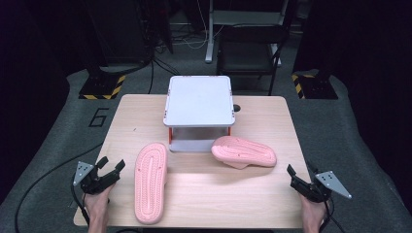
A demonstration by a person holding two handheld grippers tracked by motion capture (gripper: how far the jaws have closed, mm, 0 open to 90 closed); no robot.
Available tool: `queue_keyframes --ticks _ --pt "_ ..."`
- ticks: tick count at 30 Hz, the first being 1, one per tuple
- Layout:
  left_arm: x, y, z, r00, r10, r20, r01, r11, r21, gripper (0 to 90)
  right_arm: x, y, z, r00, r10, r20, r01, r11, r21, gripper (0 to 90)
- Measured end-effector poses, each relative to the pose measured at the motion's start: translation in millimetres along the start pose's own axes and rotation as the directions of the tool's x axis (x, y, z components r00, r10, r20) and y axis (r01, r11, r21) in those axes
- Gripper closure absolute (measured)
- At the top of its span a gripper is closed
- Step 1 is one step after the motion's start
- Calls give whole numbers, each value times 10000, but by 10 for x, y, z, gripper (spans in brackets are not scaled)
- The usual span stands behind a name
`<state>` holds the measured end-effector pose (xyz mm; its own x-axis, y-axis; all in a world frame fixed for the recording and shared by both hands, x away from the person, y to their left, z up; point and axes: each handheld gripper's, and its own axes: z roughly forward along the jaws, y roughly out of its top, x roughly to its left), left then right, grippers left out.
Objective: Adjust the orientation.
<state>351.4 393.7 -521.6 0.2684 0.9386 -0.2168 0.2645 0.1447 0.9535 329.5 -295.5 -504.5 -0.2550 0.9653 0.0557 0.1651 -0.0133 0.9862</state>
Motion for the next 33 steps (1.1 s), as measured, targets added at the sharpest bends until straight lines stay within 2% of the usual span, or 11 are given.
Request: queue_keyframes --ticks 7,8,10,12,17,19,20,25,26,29,33 --pt "-1 -5 13 10000 14 92 -16 9999 172 202 8 -5 34 9996 38 -294 -32 9998 185 237" --pt "-5 -7 12 9999 98 66 -99 9998 187 202 11 3 45 9987 277 -423 -269 9995 193 237" --pt "-9 -8 10 10000 90 20 -91 9997 217 202 23 18 51 9991 146 -408 -137 9997 212 237" --pt "-3 -4 9 9999 94 99 -97 9997 246 202 82 92 93 9982 -99 -587 123 9991 398 234" --pt "-1 -4 10 9999 29 123 -32 9998 208 202 252 330 268 9923 -176 -1226 240 9984 512 233" --pt "7 0 -4 9999 -15 119 13 9998 186 202 397 412 484 9867 -202 -1613 351 9953 905 230" --pt "7 0 -4 9999 -15 119 13 9998 186 202 397 412 484 9867 -202 -1613 351 9953 905 230" --pt "18 -2 -8 9999 -119 78 118 9999 120 202 636 417 850 9797 -638 -1903 1011 9759 1935 206" --pt "19 -2 -8 9999 -122 87 120 9998 126 202 685 389 902 9741 -703 -2148 1166 9705 2110 203" --pt "21 -3 -6 9999 -106 98 104 9998 174 202 759 313 940 9665 -850 -2423 1470 9569 2504 201" --pt "14 -4 -1 9999 -92 134 89 9997 221 202 754 220 873 9696 -282 -2433 903 9645 2482 203"
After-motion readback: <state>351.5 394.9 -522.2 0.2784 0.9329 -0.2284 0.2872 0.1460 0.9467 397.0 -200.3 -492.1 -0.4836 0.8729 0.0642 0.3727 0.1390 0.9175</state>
